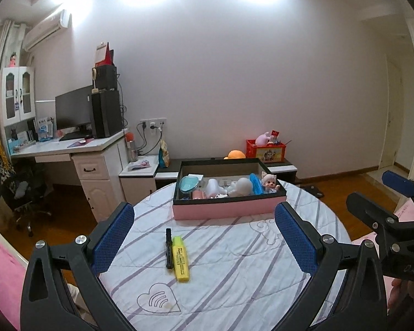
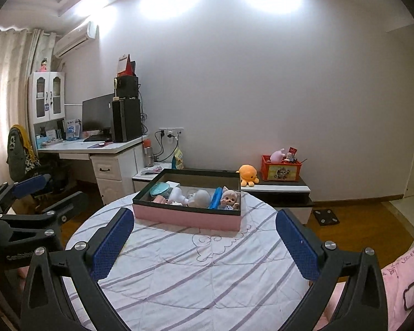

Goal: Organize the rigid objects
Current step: 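Withdraw both tools back from the pink box toward the yellow highlighter, then grasp the yellow highlighter with the left gripper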

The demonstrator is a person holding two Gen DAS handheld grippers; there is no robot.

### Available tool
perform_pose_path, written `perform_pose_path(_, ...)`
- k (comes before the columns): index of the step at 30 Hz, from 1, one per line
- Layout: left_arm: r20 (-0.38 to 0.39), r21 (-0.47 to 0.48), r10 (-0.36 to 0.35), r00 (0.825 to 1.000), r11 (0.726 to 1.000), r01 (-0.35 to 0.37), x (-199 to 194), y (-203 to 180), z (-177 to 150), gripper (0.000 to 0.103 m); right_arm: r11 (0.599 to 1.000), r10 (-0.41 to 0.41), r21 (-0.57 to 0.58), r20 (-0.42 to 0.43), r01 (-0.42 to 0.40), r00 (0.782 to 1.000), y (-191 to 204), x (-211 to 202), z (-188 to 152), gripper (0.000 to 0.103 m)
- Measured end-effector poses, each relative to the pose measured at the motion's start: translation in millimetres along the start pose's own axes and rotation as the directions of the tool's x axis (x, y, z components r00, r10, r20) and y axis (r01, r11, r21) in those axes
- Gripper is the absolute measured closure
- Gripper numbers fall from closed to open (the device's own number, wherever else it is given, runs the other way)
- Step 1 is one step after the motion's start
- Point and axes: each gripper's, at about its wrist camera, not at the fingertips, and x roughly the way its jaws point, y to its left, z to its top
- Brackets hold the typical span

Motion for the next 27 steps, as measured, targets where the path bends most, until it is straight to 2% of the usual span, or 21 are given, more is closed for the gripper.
perform_pose_path(5,-0.031,0.007,0.022,0.999,1.0,-0.021,7,5,-10,0.0,1.0,0.008,-0.001,-0.015,-0.008,1.0,2,1,-5,0.0)
perform_pose_path(8,-0.092,0.01,0.028,0.995,1.0,-0.027,20,17,-28,0.0,1.0,0.007,-0.004,-0.043,-0.007,0.999,3,7,-12,0.0)
perform_pose_path(13,-0.238,-0.032,0.054,0.97,0.997,-0.064,49,48,-68,0.0,1.0,0.011,0.006,-0.097,-0.011,0.995,1,24,-25,0.0)
perform_pose_path(16,-0.27,-0.068,0.04,0.962,0.996,-0.061,58,58,-82,0.001,1.0,0.019,0.007,-0.135,-0.019,0.991,3,38,-33,0.0)
perform_pose_path(18,-0.292,-0.103,-0.002,0.956,0.994,-0.03,67,58,-88,0.01,1.0,0.025,0.005,-0.157,-0.024,0.987,4,46,-38,0.0)
perform_pose_path(20,-0.326,-0.109,-0.039,0.944,0.994,0.004,79,52,-93,0.024,0.999,0.034,0.008,-0.178,-0.033,0.983,4,54,-42,0.0)
perform_pose_path(23,-0.375,-0.082,-0.06,0.925,0.996,0.032,101,37,-103,0.033,0.999,0.034,0.007,-0.212,-0.034,0.977,3,66,-49,0.0)
perform_pose_path(27,-0.433,-0.088,-0.073,0.898,0.995,0.039,128,25,-113,0.04,1.0,0.021,0.012,-0.241,-0.019,0.97,-7,75,-54,0.0)
